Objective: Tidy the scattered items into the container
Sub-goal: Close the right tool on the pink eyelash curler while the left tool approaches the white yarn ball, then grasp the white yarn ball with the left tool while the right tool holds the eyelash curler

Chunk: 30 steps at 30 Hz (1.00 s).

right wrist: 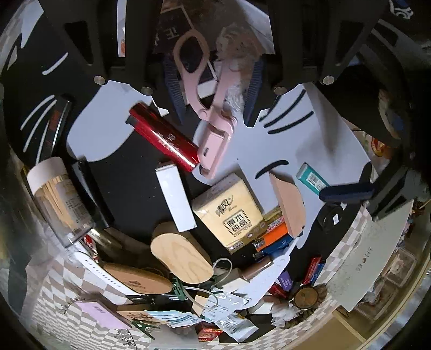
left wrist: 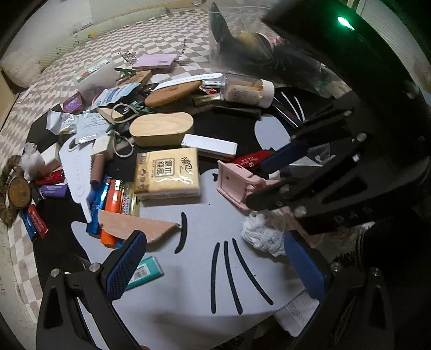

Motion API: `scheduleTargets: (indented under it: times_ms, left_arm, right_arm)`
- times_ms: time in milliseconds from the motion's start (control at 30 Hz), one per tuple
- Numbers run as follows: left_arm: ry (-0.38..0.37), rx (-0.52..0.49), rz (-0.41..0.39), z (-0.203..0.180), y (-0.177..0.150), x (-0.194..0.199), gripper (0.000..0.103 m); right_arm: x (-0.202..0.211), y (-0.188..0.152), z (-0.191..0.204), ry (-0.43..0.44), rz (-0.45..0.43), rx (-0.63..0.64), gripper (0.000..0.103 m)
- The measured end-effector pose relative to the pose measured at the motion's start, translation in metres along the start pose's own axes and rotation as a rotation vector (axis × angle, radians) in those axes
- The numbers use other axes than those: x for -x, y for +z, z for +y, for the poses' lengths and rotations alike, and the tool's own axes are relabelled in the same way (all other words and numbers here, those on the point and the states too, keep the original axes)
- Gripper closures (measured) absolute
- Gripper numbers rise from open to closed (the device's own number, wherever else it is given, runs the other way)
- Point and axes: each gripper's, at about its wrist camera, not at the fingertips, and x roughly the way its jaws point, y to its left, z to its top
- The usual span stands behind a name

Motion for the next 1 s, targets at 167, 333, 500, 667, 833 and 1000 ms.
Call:
scheduleTargets:
  times_ms: [167,333,500,667,833,1000]
  left_arm:
    - [-0.028,0.008,0.004,-0.001,0.000,0.000,0.000]
    - [-0.052,0.020,0.013,-0.003,0.000,-0.001,0.000]
    - [-0.074,0.009,0.011,-0.009,-0.002,-0.001,0.000]
    - [-0.112,-0.003,0.012,-0.018,-0.003,-0.005,0.000]
    - [-0.152,-0.002,0.014,-0.030,0.004,-0.011,0.000]
    - [-0.160,-0.064,-0.001,-0.050,0.007,-0.016,0.001]
  right_arm:
    - [-0.006,0.005,0.002,0.018,0.014,-0.027,0.068]
    - [-0.015,0.009,0.002,-0.011,0.038,-0.036,0.070]
    - [-0.010,0.014,-0.006,0.002,0.025,-0.085,0.072]
    - [0.009,0.013,-0.018,0.010,-0.034,-0.127,0.072]
    - [0.023,0.009,-0.031,0.024,-0.071,-0.168,0.072]
    - [0.030,0.006,-0.038,0.037,-0.093,-0.200,0.072]
